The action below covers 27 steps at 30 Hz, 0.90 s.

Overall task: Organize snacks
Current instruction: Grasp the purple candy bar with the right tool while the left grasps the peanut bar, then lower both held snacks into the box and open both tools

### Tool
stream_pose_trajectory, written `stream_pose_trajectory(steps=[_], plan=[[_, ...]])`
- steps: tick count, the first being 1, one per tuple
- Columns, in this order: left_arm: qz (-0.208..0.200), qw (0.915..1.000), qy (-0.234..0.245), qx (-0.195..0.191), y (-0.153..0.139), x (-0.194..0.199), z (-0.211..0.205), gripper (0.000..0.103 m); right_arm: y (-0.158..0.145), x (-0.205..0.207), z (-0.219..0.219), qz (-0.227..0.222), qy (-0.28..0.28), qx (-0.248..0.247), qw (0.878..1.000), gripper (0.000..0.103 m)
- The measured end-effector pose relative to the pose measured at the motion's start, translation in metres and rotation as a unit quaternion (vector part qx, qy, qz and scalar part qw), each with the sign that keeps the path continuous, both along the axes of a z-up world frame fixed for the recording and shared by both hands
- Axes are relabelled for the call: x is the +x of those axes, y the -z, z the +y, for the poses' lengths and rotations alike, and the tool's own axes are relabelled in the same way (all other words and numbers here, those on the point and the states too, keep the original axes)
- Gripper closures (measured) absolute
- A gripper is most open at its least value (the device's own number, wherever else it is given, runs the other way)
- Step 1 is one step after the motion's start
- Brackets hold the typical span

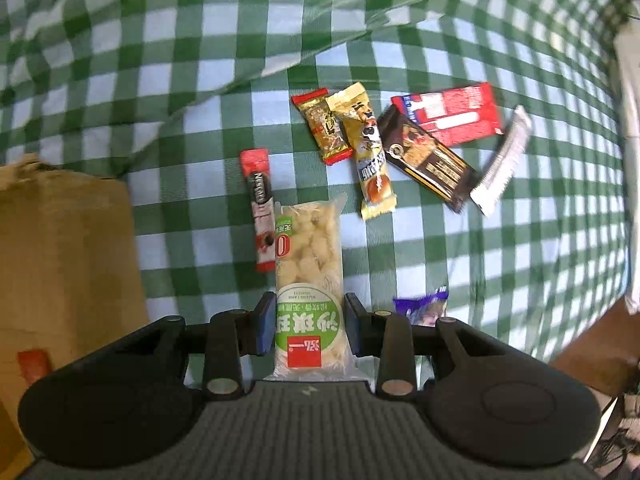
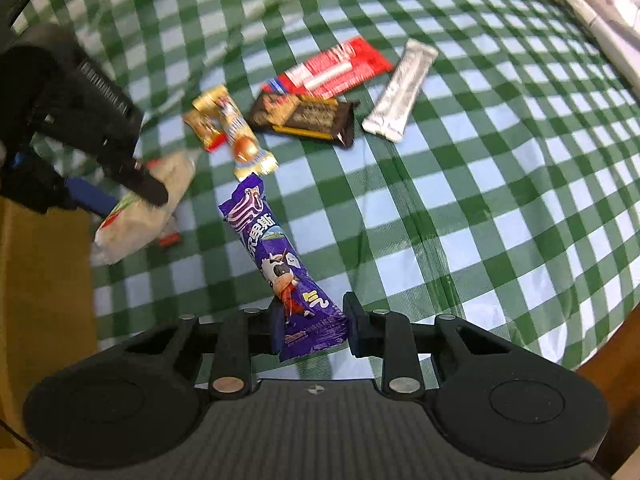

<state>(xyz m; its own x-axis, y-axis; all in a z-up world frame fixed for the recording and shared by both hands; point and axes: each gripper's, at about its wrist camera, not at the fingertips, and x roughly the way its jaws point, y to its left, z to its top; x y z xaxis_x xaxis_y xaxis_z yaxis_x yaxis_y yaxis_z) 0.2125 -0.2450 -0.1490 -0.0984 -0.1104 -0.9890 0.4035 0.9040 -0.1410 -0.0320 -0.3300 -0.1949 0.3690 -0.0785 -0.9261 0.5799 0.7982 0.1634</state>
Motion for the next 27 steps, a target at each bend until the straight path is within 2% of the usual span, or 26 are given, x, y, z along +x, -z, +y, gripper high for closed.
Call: stream_pose_trajectory(steps=[10,19,27], plan=[[-0.041,0.9987,-0.001,-0.029,-0.077,-0.017,0.064,0.064,-0.076,-0.004,0.025,-0.027,-0.025,-0.012,0.999,0.073],[-0.052,0.9983,-0.02,-0.017,-0.126,-0.045,0.147,0.064,-0.14,0.0,0.07,-0.064,-0.076,0.0,0.995,0.073],[-0.062,0.9961,-0.063,0.002,-0.159,-0.067,0.229,0.064,-0.17,0.014,0.13,-0.078,-0.151,0.03,0.985,0.073]])
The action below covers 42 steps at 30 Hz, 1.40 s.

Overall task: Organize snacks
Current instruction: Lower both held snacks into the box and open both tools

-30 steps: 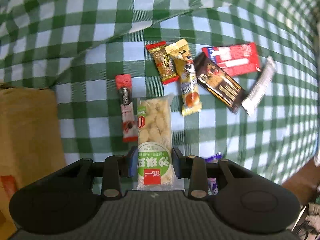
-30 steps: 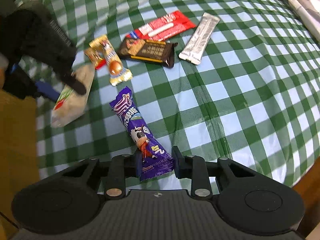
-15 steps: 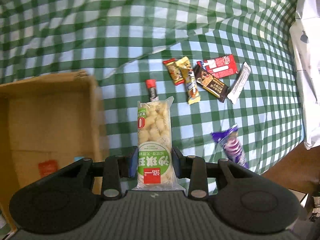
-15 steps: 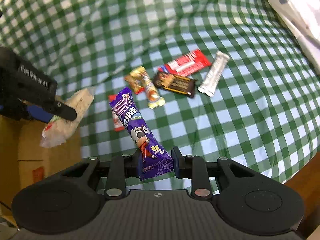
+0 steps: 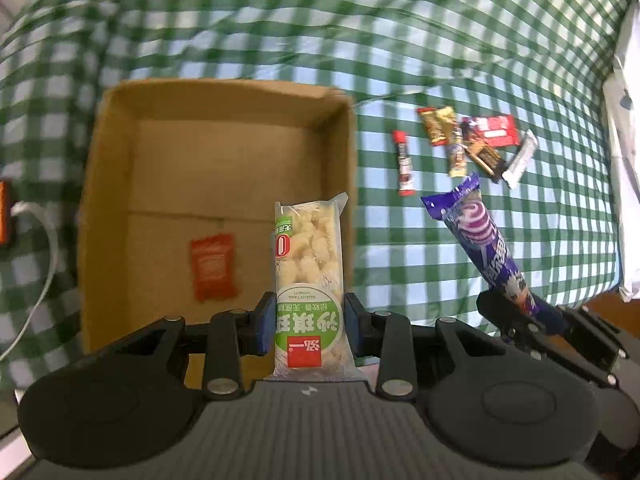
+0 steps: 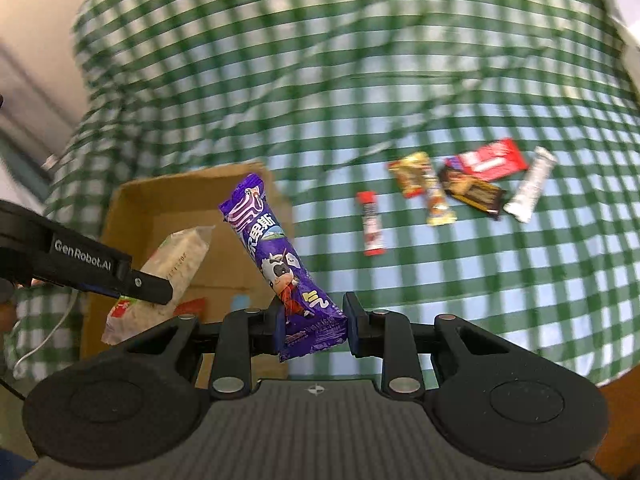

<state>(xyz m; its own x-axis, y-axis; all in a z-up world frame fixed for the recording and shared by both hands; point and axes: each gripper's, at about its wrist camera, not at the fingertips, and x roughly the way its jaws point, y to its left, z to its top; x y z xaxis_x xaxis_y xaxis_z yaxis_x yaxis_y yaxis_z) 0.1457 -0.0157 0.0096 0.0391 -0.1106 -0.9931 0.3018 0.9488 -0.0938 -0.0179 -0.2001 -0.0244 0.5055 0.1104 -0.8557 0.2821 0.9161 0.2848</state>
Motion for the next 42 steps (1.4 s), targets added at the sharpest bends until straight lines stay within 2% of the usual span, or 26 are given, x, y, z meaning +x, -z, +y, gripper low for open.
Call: stream_pose_trajectory(steps=[6,13,19,24,42], plan=[[-0.012,0.9988,-0.044,0.016,-0.008,-0.009,0.052,0.064,-0.014,0.017,0.041,-0.009,-0.056,-0.002,0.998,0.073],[-0.03,0.9963,-0.071,0.037,-0.01,-0.012,0.094,0.064,-0.015,0.035,0.069,-0.005,-0.087,-0.002,0.996,0.073],[-0.059,0.9925,-0.058,0.09,0.004,-0.008,0.103,0.064,-0.003,0.055,0.096,0.012,-0.103,0.012,0.994,0.073],[-0.057,0.9911,-0.059,0.104,0.018,-0.007,0.111,0.064,0.003,0.066,0.114,0.019,-0.122,0.011,0.992,0.073],[-0.034,0.9921,-0.054,0.108,0.043,-0.001,0.116,0.064,0.029,0.088,0.127,0.049,-0.142,0.002,0.989,0.073]])
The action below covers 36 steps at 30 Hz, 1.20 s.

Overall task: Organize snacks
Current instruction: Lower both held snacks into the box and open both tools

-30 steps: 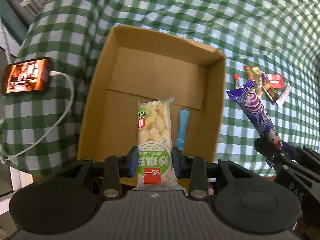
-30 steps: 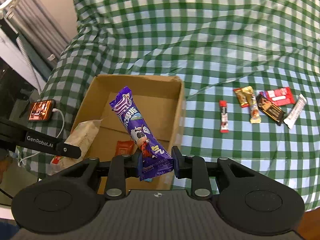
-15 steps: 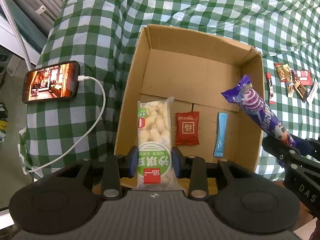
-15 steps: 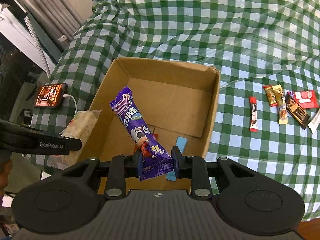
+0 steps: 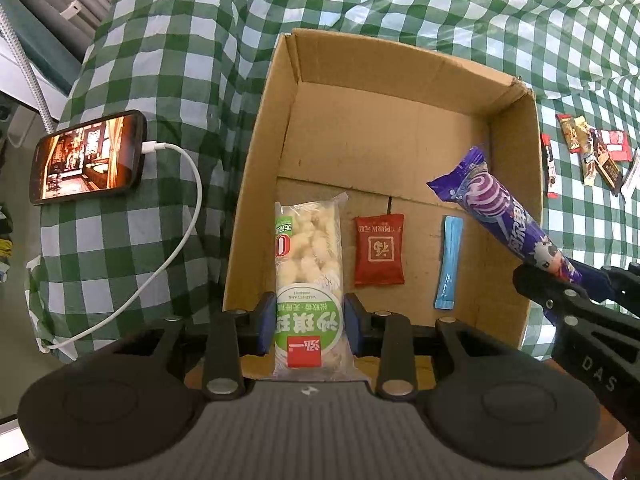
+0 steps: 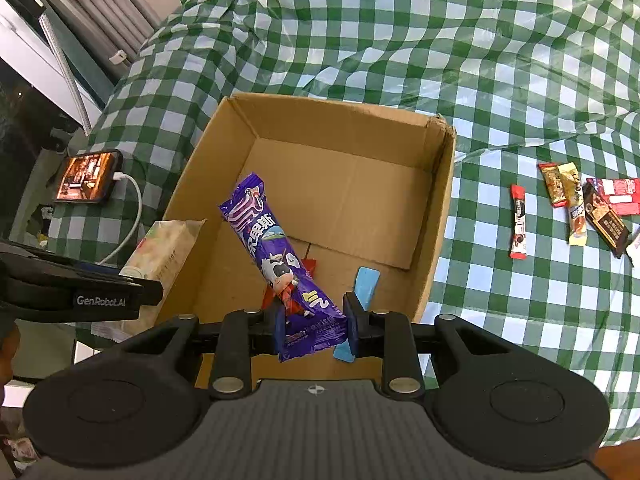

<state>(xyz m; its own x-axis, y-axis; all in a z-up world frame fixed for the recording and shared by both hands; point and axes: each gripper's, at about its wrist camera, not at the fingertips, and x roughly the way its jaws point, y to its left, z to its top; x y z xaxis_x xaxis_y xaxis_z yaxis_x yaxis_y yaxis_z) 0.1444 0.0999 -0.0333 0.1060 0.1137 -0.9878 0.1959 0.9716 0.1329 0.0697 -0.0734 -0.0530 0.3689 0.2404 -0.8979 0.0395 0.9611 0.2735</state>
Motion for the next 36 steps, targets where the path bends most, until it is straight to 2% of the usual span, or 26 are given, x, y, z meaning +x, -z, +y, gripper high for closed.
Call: stream_pose_trajectory(steps=[12,36], plan=[[0.018,0.9998,0.002,0.003,0.017,0.007,-0.002,0.064,0.023,0.011,-0.007,0.022,0.001,-0.015,1.0,0.073],[0.043,0.998,0.005,0.047,0.066,0.028,-0.006,0.064,0.059,0.03,-0.012,0.055,0.014,-0.022,0.998,0.073]])
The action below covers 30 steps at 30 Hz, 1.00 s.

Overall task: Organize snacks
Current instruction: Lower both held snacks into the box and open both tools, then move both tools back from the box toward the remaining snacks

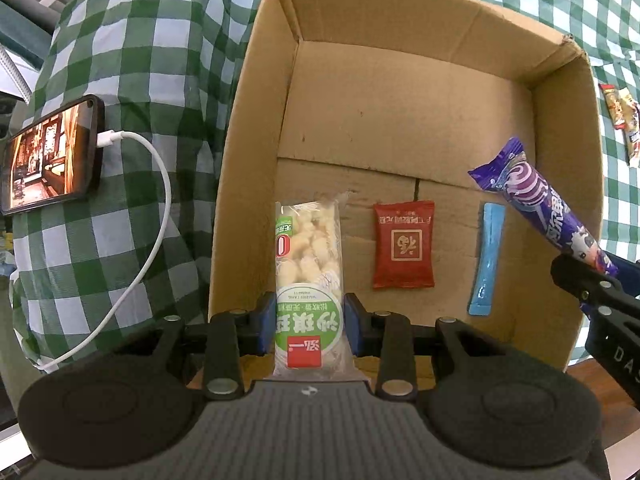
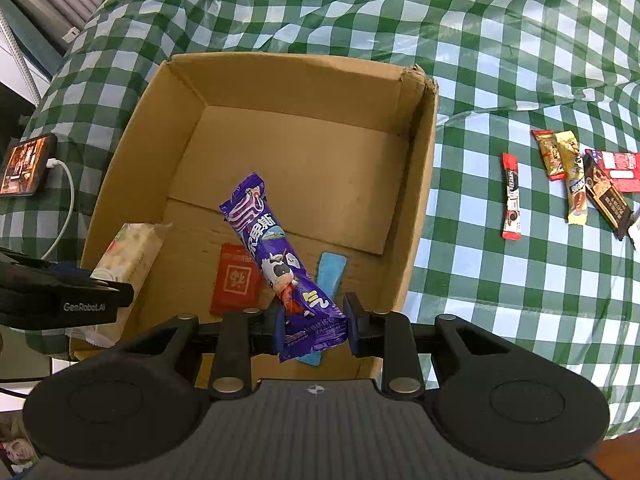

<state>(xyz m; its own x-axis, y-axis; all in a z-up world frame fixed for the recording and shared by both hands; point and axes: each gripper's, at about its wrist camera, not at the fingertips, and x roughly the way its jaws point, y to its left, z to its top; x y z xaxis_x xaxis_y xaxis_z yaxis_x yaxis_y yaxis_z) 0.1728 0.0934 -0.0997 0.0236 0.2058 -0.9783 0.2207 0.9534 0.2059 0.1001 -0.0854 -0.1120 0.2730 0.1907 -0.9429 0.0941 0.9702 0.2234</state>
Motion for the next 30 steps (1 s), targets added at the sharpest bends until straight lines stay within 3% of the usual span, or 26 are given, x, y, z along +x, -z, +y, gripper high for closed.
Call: stream_pose_trajectory(steps=[4,6,8,10,11,24,30], plan=[[0.003,1.0,0.0,0.002,0.005,0.002,0.0,0.064,0.001,0.002,0.001,0.001,0.0,-0.001,1.0,0.073],[0.004,1.0,-0.001,0.001,0.006,0.003,0.001,0.057,0.001,0.003,0.0,0.001,0.002,0.001,1.0,0.071],[0.007,1.0,0.001,0.001,0.005,0.004,0.001,0.0,-0.001,0.003,-0.001,-0.003,0.009,0.006,1.0,0.065],[-0.002,0.9999,0.008,0.015,0.0,0.004,0.0,0.0,-0.003,0.005,-0.002,0.004,0.02,0.004,1.0,0.026],[0.001,0.9997,0.014,0.017,-0.001,0.003,0.0,0.0,-0.003,0.004,-0.003,0.007,0.027,0.001,1.0,0.02],[0.07,0.9974,0.016,-0.001,-0.027,-0.041,0.01,0.0,-0.032,-0.033,-0.006,0.046,0.035,0.019,0.998,0.006],[0.069,0.9974,0.023,0.001,-0.038,-0.05,0.008,0.0,-0.04,-0.048,-0.008,0.063,0.031,0.011,0.997,0.006]])
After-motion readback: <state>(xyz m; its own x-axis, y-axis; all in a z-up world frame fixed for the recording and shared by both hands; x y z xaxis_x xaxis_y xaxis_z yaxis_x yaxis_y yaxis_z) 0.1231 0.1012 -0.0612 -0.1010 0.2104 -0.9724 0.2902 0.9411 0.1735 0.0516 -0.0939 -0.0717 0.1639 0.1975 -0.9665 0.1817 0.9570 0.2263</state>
